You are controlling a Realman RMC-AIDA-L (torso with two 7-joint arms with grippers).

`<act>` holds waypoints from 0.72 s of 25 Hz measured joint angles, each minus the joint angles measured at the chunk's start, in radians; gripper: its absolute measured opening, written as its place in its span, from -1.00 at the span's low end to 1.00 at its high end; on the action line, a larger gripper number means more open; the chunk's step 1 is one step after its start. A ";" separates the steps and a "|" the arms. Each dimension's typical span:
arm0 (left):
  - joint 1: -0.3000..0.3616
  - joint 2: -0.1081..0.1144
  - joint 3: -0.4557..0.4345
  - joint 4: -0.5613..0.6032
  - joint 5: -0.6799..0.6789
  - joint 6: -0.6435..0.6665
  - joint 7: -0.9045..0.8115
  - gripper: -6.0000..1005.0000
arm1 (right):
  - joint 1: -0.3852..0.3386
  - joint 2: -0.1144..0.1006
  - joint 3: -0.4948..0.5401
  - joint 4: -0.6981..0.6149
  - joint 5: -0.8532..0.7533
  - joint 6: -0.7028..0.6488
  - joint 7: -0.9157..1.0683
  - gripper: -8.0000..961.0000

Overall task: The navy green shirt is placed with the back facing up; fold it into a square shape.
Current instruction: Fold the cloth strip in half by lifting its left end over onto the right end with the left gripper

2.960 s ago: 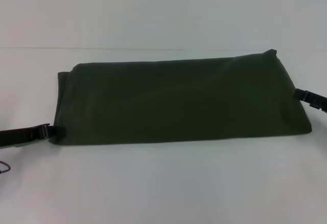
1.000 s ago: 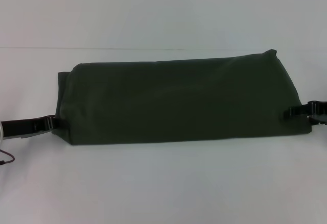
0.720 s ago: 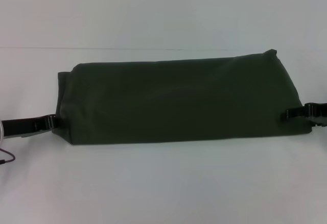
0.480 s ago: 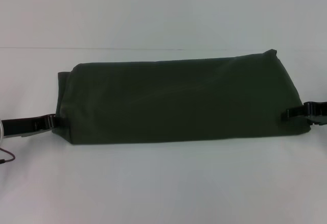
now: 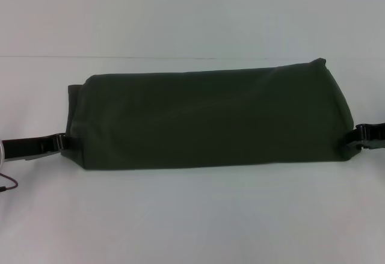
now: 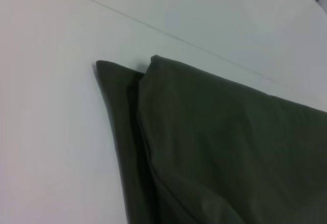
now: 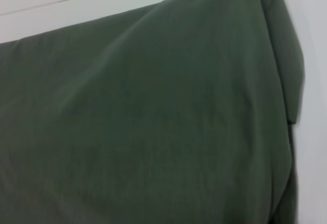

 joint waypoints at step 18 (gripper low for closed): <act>0.001 0.006 -0.002 0.002 0.003 0.038 -0.005 -0.97 | -0.006 -0.011 0.002 -0.002 -0.008 -0.037 -0.008 -0.98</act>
